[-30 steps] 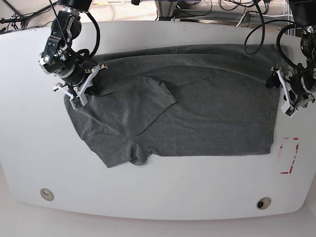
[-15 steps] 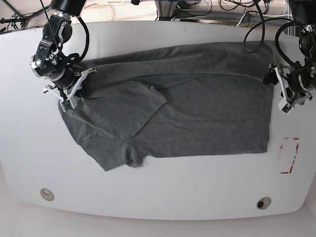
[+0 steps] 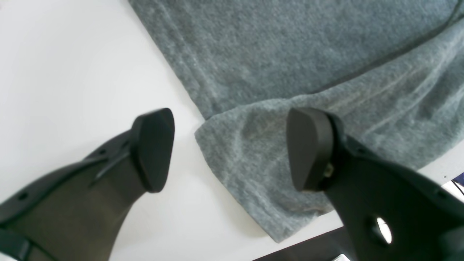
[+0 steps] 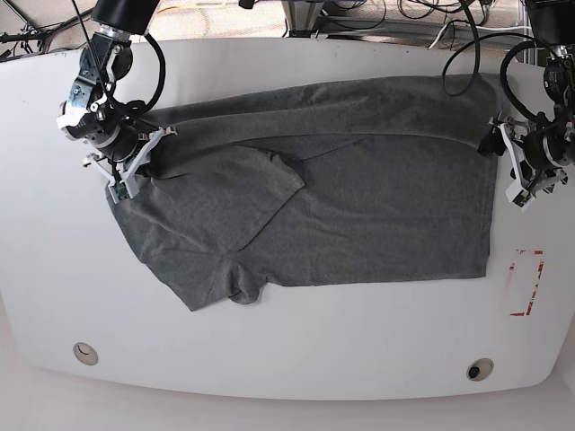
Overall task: Fold the T-shirt properly
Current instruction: 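Drag the held shirt edges away from the shirt body with both grippers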
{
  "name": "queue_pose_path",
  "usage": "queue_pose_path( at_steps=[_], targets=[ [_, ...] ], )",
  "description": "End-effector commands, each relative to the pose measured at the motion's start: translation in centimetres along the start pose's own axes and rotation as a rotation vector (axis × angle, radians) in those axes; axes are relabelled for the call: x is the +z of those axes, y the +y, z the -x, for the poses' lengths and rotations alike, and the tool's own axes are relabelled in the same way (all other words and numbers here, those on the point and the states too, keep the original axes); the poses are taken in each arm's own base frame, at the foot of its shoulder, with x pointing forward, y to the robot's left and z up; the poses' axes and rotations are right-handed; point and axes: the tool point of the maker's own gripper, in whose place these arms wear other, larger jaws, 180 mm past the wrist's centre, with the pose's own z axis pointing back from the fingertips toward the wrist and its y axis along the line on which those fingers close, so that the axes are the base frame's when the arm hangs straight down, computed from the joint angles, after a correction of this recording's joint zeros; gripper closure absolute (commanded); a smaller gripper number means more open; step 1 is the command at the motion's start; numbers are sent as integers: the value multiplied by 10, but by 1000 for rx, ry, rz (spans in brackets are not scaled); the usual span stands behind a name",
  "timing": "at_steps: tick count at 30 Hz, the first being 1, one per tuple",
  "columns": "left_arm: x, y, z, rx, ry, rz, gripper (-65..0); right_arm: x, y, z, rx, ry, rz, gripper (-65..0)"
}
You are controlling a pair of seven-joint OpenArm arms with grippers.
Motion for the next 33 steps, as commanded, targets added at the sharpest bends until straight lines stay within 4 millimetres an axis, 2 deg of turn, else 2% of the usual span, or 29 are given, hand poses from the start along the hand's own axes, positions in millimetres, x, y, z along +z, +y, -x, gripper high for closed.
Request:
queue_pose_path(
  at_steps=[1, 13, 15, 18, 22, 24, 27, 29, 33],
  targets=[
    [8, 9, -7, -17, -21, -25, -446, 7, -14, -20, 4, -67, 33, -25],
    [6, 4, 2, -13, 0, -12, -446, 7, -19, -24, -5, -80, 41, -29],
    [6, 4, 2, -13, 0, -12, -446, 7, -18, -24, -4, -79, 40, -49],
    [7, 4, 1, -13, -3, -12, -446, 7, -18, -24, -4, -79, 40, -144],
    [7, 4, -1, -15, -7, -15, -446, 7, -19, -24, -4, -79, 42, -354],
    [7, 5, -1, -15, -9, -15, -446, 8, -19, -25, -2, -81, 43, -484],
    [8, 6, -3, -16, -13, -19, -446, 13, -29, -27, -4, -86, 69, -602],
    [10, 7, -8, -20, -25, -24, -446, 19, -41, -27, -14, -92, 97, -633],
    [11, 10, -17, -21, -49, -32, -446, 27, -58, -42, -35, -139, 138, -634]
  ],
)
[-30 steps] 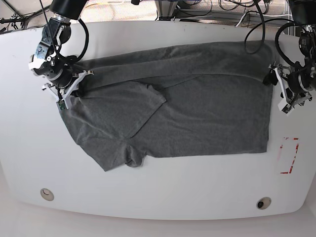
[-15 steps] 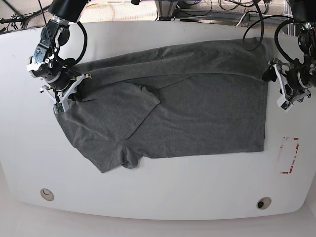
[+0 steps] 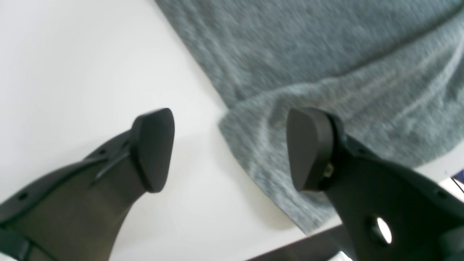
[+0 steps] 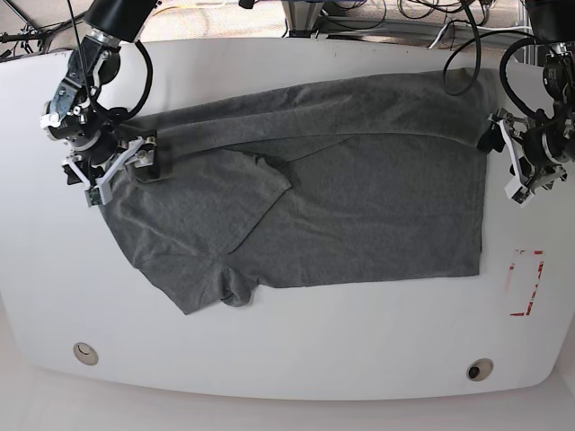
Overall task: Fold the T-shirt properly
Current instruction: 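Drag the held shirt edges away from the shirt body with both grippers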
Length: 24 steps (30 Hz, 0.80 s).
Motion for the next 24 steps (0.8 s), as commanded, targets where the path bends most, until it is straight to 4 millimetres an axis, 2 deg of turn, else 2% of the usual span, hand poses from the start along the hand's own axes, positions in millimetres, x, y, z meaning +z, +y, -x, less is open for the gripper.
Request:
queue_pose_path(
  at_steps=[1, 5, 8, 11, 16, 18, 21, 24],
  targets=[
    [10, 8, -18, -20, -53, -24, -446, 9, -18, -31, 10, -86, 42, -634],
    [15, -20, -42, -45, -147, 45, -446, 11, -20, -32, 8, -87, 47, -633],
    [20, -50, -42, -83, -146, 95, -446, 17, -18, -36, 27, -89, 58, -604],
    [24, -74, -45, -105, -162, 111, -444, 23, -13, -37, 45, -82, 68, -531],
    [17, -85, -29, -85, -135, 110, -429, 25, -1, -41, 41, -100, 58, -425],
    [13, -91, -26, -76, -142, 110, -392, 25, -1, -39, 40, -95, 57, -420],
    [6, -100, -13, -57, -134, 106, -331, 26, -2, -26, 39, -56, 59, -449],
    [1, -103, -1, -76, -97, 85, -306, 29, -1, -15, 44, -31, 62, -487]
  ],
)
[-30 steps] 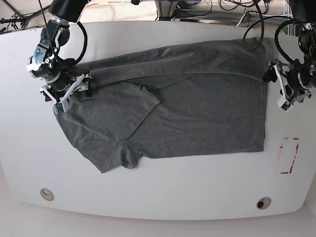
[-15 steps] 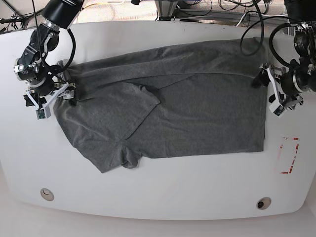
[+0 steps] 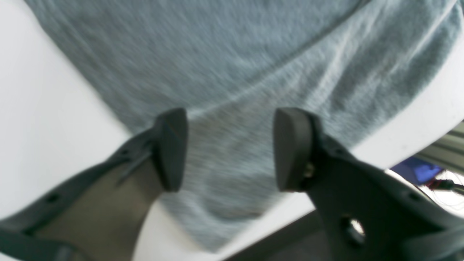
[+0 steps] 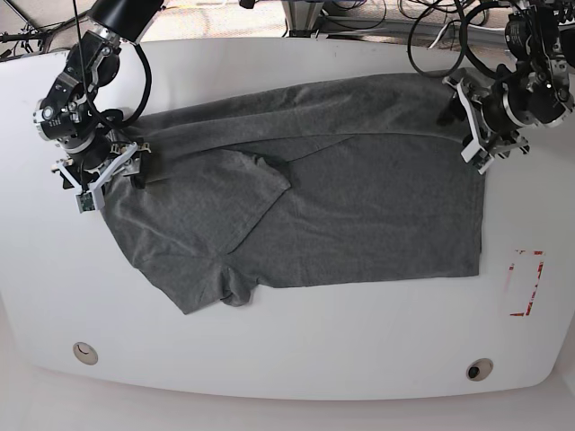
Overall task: Fold the T-shirt properly
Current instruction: 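Drag the held shirt edges away from the shirt body with both grippers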
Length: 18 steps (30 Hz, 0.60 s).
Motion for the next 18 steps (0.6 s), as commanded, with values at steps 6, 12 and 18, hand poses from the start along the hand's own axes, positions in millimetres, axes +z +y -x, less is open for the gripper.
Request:
queue_pose_path(
  at_steps=[6, 12, 18],
  targets=[
    [-7, -11, 17, -106, 84, -17, -306, 22, -2, 21, 42, 36, 32, -503],
    [-10, -22, 35, -97, 109, 8, -306, 32, 3, 45, 55, 87, 31, -503],
    [-18, -13, 54, -61, 160, 19, -306, 31, 3, 58, 38, 90, 18, -503]
  ],
)
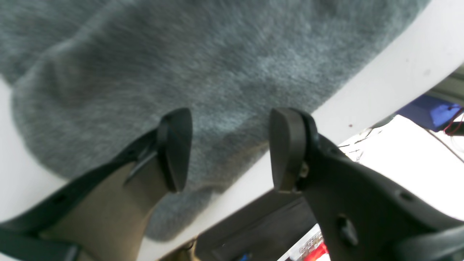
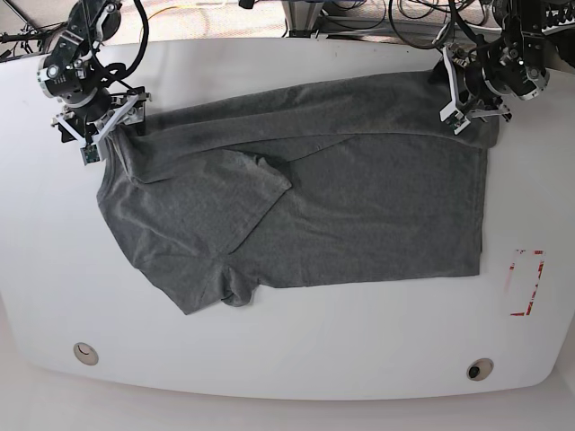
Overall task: Fold the T-shirt properly
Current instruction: 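Drag the held shirt edges away from the shirt body with both grippers, then open the right gripper and pull it back from the shirt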
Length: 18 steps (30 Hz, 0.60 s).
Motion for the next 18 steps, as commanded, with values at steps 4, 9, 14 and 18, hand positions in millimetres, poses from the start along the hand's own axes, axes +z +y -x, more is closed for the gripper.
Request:
queue_pose_path(
  at_steps=[4, 9, 14, 18],
  targets=[
    [-5, 23, 14, 14, 47, -11, -306, -8, -6, 0, -27, -45, -16, -503],
    [-10, 41, 31, 41, 98, -18, -306, -11, -19, 7, -15, -22, -10, -503],
    [-12, 54, 36, 62, 84, -25, -306, -13, -26, 12, -13, -3, -5, -503],
    [-16, 56, 42, 48, 97, -7, -306, -9, -34, 12, 7, 5, 8, -503]
  ],
)
